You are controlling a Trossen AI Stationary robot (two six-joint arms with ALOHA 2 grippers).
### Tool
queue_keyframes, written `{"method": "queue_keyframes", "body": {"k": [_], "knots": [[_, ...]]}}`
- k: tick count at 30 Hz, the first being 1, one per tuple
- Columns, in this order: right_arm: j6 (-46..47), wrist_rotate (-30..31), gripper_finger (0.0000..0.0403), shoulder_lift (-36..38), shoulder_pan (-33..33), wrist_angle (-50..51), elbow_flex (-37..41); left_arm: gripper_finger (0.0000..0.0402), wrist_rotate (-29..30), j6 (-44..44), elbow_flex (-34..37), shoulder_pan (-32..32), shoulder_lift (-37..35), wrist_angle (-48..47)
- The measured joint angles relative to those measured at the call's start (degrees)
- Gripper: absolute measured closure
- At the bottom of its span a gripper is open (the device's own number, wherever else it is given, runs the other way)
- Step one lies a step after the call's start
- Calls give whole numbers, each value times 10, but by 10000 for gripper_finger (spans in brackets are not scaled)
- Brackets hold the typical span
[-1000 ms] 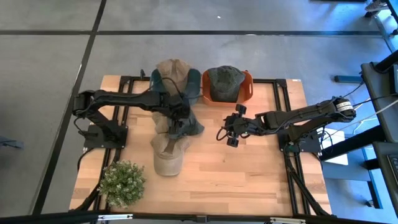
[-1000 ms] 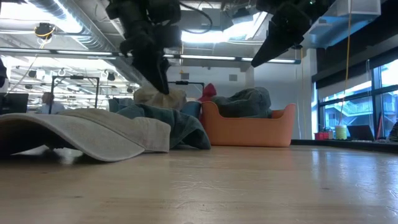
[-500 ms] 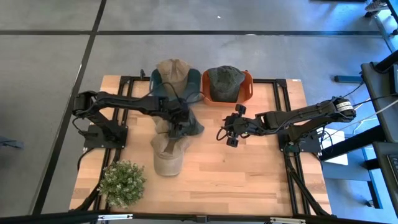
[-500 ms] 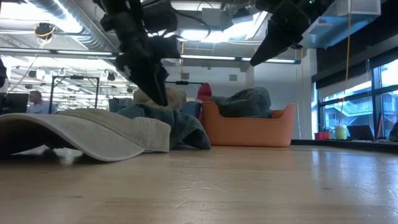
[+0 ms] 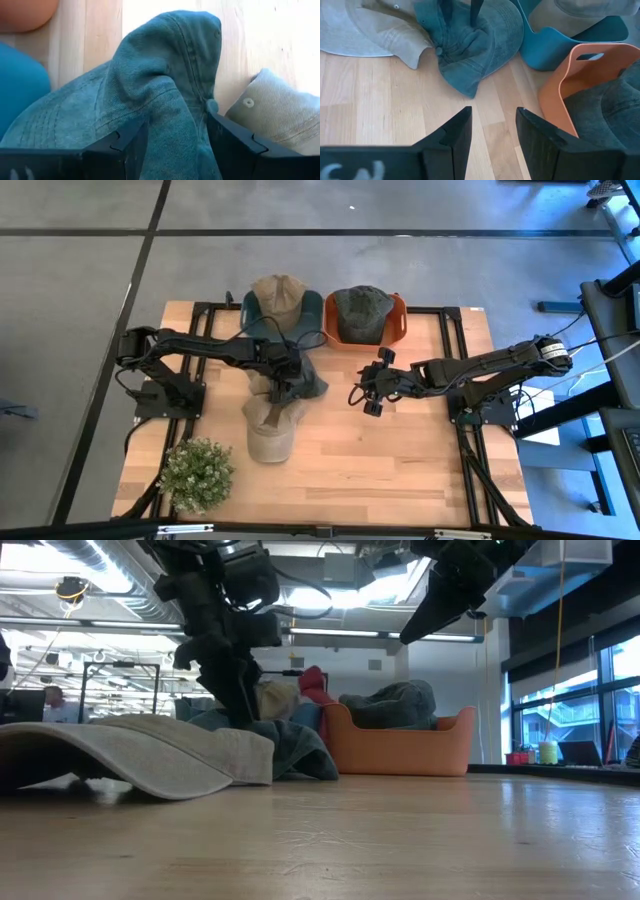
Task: Pick & Place hat
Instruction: Put the black cap into the orange bin
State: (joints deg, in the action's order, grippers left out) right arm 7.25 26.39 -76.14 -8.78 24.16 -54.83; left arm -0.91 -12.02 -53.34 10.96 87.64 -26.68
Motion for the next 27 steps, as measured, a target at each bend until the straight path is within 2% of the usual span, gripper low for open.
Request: {"method": "queue_keyframes", "body": {"k": [3,8,14,21,27], "knots": [[0,0,249,0,0,0,0,208,15,-30,0,3,0,0],[0,0,249,0,0,0,0,208,96,-37,0,-1,0,-2],[0,0,249,0,0,0,0,212,71,-48,0,-1,0,-4],[0,0,249,0,0,0,0,262,99,-51,0,-9,0,-5],[0,0,249,0,0,0,0,313,100,-53,0,-9,0,-9]]}}
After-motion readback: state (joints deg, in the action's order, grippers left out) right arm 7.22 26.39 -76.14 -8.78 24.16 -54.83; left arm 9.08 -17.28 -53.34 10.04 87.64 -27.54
